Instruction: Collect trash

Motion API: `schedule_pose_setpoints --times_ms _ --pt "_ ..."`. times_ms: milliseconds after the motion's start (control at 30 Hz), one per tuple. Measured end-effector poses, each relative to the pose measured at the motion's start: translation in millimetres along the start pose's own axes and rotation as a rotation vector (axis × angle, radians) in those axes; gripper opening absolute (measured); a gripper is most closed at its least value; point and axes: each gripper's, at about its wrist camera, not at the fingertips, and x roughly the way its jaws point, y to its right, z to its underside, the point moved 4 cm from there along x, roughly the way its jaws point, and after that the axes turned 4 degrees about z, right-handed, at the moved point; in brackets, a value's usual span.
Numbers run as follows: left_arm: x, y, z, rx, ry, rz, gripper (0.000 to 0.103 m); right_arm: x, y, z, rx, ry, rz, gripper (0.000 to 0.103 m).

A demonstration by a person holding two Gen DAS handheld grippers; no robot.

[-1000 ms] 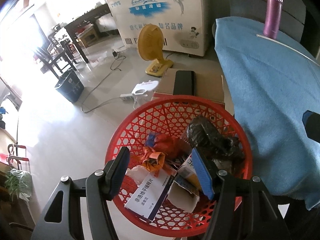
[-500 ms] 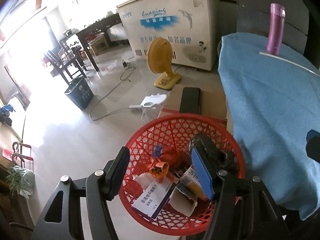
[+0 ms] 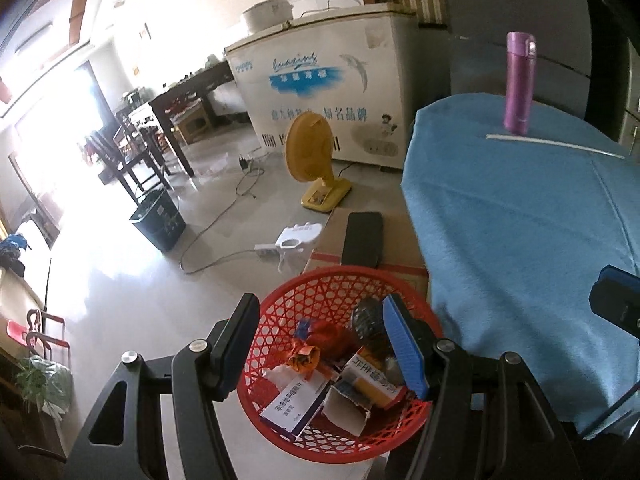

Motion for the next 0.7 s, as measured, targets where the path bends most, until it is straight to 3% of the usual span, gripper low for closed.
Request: schedule_pose_setpoints --times_ms 267,367,700 --pt "-20.1 16.3 -9.3 0.029 0.046 0.021 0.066 -28.8 14.6 -2.5 0.023 0.049 0.035 0.058" --pt "-28.6 23.0 -13.3 0.036 0.079 0.021 0.077 -40.4 20.8 -2.3 0.028 0.068 0.048 0.058" --pt "-45.5 49.0 -26.3 0.076 0.134 0.053 0.078 -76.2 42.3 -4.6 0.045 0.135 0.106 0.059"
